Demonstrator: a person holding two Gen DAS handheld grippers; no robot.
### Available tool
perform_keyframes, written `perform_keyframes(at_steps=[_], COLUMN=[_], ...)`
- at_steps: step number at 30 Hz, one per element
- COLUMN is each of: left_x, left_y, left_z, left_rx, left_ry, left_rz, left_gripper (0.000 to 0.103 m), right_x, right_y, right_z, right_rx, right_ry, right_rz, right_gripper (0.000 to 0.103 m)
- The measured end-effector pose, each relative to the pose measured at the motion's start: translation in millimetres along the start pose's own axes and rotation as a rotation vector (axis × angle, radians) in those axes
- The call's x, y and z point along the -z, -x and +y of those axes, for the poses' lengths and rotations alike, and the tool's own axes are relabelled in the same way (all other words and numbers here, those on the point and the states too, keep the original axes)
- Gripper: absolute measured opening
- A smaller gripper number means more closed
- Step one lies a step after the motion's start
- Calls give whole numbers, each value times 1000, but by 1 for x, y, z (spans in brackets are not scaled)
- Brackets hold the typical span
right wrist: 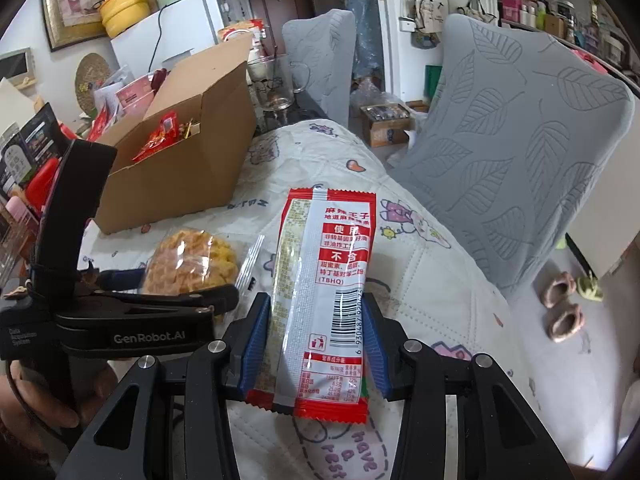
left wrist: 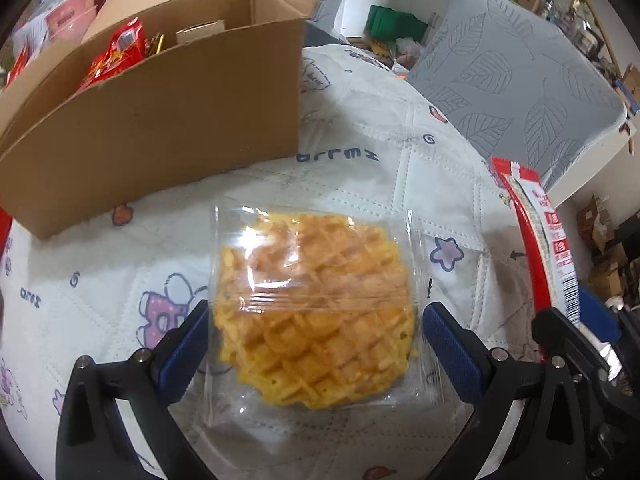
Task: Organize snacks
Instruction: 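Move the left gripper to the wrapped waffle cookie and grasp it while the right holds the packet, then carry the waffle in the left gripper while the right carries the packet over the box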
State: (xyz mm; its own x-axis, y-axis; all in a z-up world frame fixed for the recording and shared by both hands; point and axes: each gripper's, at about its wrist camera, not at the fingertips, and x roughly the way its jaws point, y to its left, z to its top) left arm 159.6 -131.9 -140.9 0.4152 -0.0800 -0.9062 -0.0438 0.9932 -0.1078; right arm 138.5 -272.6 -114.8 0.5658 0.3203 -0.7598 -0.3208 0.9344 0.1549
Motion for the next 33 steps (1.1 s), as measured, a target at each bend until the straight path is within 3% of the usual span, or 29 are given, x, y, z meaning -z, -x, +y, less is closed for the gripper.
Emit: perform_keyframes(at_steps=[5,10,14,17,33], left_x=[7,8,18,22,47], left_y=[0,2,13,19,77], left_z=[-7,-5,-6,-9,12], left_rx=[-33,-20,-15,-17,-13], left_ry=[-30,-43,-74,-101,-55], left_rz=[-56,-58,-87,-104,-206], left_gripper=[103,103,84,80,79], right_x=[1,2,2,3,11], right_y=[-1,-2,-2,-2,20], right_z=[0,0,0,-1,21], right_rx=[-3,-6,2,4,-37], right_ry=[-3,-8,-8,-13,26], right_rz=[4,7,7,7,-30], right_gripper=[44,44,44,44,44])
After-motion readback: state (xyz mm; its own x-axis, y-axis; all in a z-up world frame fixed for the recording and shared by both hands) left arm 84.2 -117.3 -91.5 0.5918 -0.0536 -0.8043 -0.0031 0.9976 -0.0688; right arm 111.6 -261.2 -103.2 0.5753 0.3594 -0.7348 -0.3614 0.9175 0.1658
